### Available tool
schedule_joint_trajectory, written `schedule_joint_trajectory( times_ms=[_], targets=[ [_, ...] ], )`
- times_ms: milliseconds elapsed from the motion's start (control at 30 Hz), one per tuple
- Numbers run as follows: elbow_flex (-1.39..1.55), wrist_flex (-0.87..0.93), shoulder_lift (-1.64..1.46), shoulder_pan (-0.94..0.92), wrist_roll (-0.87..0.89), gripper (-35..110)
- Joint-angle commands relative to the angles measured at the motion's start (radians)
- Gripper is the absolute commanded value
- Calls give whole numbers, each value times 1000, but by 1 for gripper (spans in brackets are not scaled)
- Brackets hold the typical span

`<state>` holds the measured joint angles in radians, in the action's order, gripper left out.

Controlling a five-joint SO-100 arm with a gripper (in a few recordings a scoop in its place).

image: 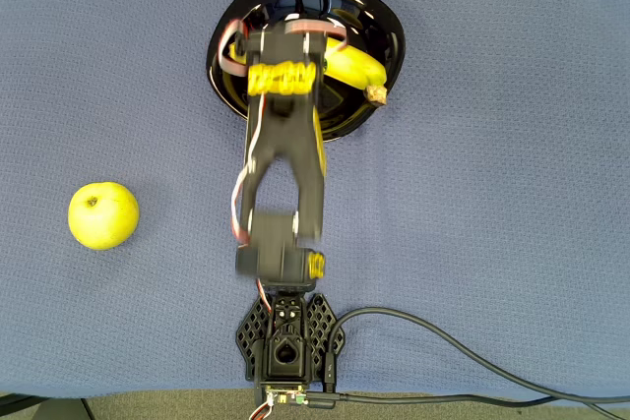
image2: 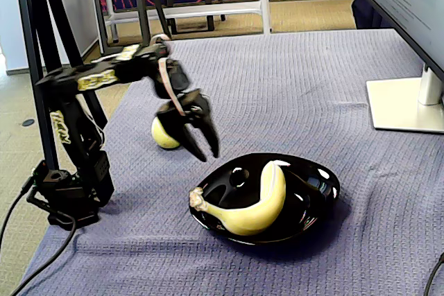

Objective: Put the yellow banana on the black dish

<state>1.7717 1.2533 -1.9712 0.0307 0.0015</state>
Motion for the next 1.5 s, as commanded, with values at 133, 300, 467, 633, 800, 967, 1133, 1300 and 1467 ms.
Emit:
schedule_joint_trajectory(
  times_ms=[133, 300, 467, 633, 800, 967, 1133, 1300, 1467],
  targets=[
    [380, -40, -494, -15, -126, 0],
    [637, -112, -712, -55, -218, 0],
    [845, -135, -902, -110, -285, 0],
    [950, -163, -989, -132, -298, 0],
    [1055, -150, -1066, -109, -273, 0],
    [1083, -112, -1098, -86, -198, 0],
    [1114, -106, -1106, -31, -126, 0],
    [1127, -72, -1120, 12, -89, 0],
    [1131, -66, -1124, 6, -95, 0]
  ],
)
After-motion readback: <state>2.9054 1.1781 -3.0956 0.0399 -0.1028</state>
